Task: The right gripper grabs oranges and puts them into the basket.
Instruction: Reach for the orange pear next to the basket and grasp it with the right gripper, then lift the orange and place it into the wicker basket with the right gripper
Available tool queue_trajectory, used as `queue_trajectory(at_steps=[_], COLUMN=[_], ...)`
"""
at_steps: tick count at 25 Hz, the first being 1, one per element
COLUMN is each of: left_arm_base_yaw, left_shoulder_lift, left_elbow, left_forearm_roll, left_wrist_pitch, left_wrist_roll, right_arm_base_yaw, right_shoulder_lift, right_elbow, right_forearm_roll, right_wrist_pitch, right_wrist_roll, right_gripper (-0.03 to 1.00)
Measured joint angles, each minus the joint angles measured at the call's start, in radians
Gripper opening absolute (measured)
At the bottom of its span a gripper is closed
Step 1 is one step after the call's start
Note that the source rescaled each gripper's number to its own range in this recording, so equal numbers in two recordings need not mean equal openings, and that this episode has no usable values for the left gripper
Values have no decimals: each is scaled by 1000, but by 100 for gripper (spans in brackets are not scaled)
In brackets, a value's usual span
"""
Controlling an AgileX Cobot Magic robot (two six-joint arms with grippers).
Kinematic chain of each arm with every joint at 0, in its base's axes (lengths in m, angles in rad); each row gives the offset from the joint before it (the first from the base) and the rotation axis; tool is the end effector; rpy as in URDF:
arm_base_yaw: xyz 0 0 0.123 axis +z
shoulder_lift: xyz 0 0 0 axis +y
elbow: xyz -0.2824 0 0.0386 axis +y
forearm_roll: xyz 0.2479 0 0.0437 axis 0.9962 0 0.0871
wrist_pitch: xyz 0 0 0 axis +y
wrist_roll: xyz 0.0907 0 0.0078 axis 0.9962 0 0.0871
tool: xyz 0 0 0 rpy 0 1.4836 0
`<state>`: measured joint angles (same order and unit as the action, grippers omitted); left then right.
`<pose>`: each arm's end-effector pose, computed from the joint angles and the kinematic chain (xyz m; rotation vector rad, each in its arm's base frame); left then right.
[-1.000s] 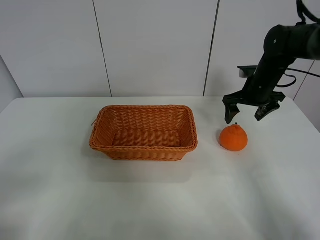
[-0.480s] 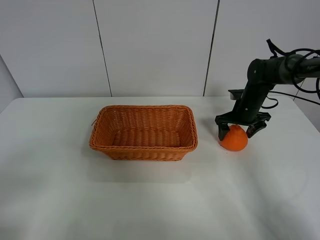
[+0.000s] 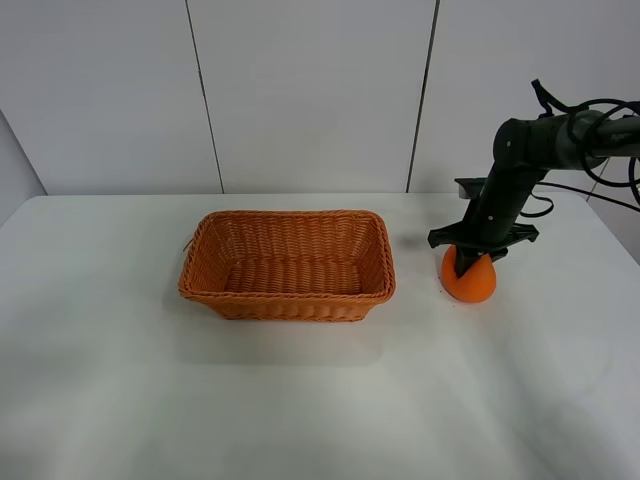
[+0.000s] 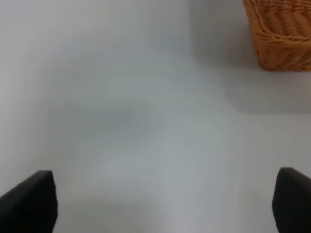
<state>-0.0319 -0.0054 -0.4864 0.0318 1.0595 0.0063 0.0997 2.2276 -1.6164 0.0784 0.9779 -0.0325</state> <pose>-0.0040 0.0027 0.2735 0.0379 2.0506 0.0222 0.4346 0.0494 0.1260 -0.1392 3.0701 0.1058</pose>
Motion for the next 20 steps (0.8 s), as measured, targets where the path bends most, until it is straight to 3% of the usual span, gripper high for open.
queue_trajectory(at_steps=[13, 20], left_arm_base_yaw=[0, 0], left_shoulder_lift=[0, 0], left_elbow=[0, 0], left_forearm_roll=[0, 0], left_wrist_pitch=[0, 0], left_wrist_roll=[0, 0], right_arm_base_yaw=[0, 75], right_shoulder_lift=[-151, -152], right_elbow=[-308, -405], right_forearm_roll=[-12, -24], right_wrist_pitch=[220, 241], right_wrist_roll=[-6, 13], right_gripper=[1, 1])
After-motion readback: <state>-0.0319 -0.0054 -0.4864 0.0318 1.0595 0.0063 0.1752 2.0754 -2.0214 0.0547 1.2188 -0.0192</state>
